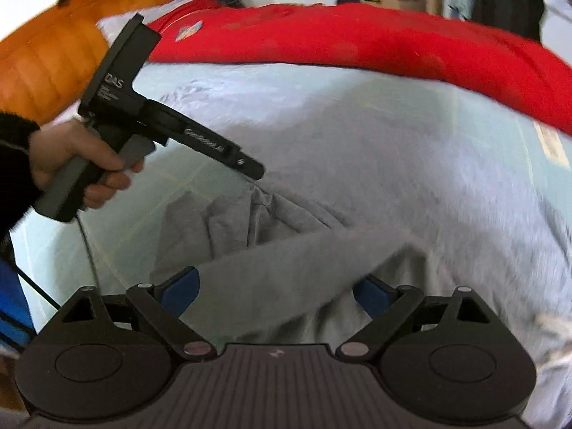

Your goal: Fold clothes

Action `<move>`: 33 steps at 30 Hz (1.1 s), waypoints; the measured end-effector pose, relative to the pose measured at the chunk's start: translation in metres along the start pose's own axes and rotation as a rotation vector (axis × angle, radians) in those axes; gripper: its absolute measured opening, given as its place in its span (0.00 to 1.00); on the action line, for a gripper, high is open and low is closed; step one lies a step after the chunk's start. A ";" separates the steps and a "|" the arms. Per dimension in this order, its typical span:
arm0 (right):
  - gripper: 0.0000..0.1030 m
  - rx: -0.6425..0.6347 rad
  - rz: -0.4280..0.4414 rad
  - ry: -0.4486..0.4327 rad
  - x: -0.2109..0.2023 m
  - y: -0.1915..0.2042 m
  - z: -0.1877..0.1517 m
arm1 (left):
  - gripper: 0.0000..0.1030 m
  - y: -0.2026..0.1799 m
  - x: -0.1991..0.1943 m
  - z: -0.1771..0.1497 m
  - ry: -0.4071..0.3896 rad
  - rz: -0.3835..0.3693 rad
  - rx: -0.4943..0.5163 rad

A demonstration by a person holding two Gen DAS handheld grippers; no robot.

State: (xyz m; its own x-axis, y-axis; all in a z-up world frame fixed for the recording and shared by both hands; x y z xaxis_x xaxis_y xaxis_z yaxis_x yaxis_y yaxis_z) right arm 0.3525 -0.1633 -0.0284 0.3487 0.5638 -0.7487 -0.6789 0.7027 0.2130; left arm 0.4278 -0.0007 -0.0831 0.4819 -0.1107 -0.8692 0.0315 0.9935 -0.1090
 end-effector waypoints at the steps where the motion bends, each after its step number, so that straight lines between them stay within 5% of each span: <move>1: 0.92 -0.034 -0.002 0.010 0.001 0.004 0.001 | 0.56 0.006 -0.003 -0.007 0.009 0.007 -0.008; 6: 0.90 -0.103 0.038 0.060 0.003 0.021 0.000 | 0.56 0.026 -0.019 -0.043 0.069 -0.011 -0.076; 11: 0.83 0.045 0.198 0.088 0.015 0.034 0.000 | 0.56 0.036 -0.030 -0.066 0.083 -0.017 -0.144; 12: 0.80 0.092 0.219 0.090 0.021 0.033 0.000 | 0.56 0.038 -0.032 -0.069 0.084 -0.020 -0.161; 14: 0.53 0.192 0.220 0.090 0.031 0.024 0.001 | 0.56 0.042 -0.036 -0.073 0.081 -0.022 -0.172; 17: 0.12 0.279 0.160 0.091 0.034 0.001 0.001 | 0.56 0.043 -0.042 -0.077 0.066 -0.012 -0.145; 24: 0.06 0.320 0.044 -0.060 -0.008 -0.044 0.029 | 0.56 0.034 -0.050 -0.075 0.040 -0.050 -0.086; 33: 0.06 0.442 -0.284 -0.181 -0.048 -0.149 0.035 | 0.56 0.006 -0.047 -0.058 0.013 -0.100 -0.010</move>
State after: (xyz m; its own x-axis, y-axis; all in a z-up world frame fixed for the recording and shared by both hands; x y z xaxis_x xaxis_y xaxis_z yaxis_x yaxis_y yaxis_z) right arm 0.4597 -0.2802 -0.0021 0.6102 0.3640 -0.7036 -0.2198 0.9311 0.2911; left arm 0.3542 0.0089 -0.0706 0.4652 -0.2100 -0.8599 0.0704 0.9772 -0.2005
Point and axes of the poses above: each gripper's, at about its wrist camera, not at the fingertips, and x roughly the way its jaws point, y to its left, z to its top, the point moved 9 cm from there along x, roughly the way its jaws point, and after that the axes turned 7 degrees about z, right-handed, at the moved point
